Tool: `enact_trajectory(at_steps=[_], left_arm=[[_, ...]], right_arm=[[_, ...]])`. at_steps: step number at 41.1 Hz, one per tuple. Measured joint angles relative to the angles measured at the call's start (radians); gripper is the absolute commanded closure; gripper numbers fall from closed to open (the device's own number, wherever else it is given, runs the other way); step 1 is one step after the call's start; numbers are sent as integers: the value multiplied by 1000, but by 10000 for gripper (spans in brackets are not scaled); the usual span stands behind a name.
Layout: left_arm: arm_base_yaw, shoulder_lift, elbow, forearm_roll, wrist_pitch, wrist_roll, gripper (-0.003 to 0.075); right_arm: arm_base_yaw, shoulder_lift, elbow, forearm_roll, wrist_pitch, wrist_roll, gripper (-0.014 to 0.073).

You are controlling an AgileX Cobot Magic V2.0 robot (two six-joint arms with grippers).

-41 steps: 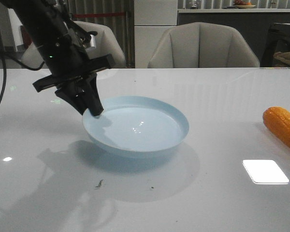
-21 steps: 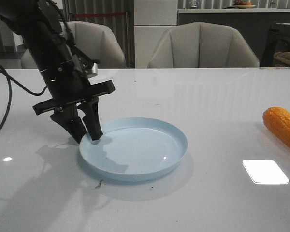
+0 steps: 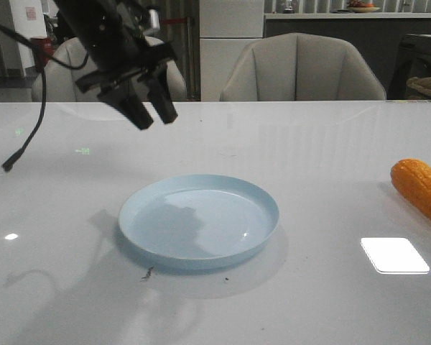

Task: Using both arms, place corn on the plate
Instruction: 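Open the left gripper and lift it away from the plate, then lower the right gripper over the orange corn and grasp it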

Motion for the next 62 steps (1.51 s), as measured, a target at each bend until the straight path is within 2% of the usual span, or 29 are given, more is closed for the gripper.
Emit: enact_trajectory(at_steps=[10, 18, 27, 39, 46, 53, 62], left_arm=[[1, -51, -252, 145, 24, 10, 372], [18, -142, -356, 231, 26, 10, 372], [46, -297, -378, 360, -34, -4, 372], [134, -413, -333, 413, -64, -8, 372], [182, -480, -125, 458, -178, -10, 372], [197, -655, 270, 464, -393, -10, 372], [199, -992, 826, 464, -714, -25, 372]], right_arm=[[0, 0, 0, 0, 0, 0, 64], [0, 0, 0, 0, 0, 0, 64], [0, 0, 0, 0, 0, 0, 64], [0, 0, 0, 0, 0, 0, 64], [0, 0, 0, 0, 22, 0, 64], [0, 0, 0, 0, 40, 0, 64], [0, 0, 0, 0, 40, 0, 64]])
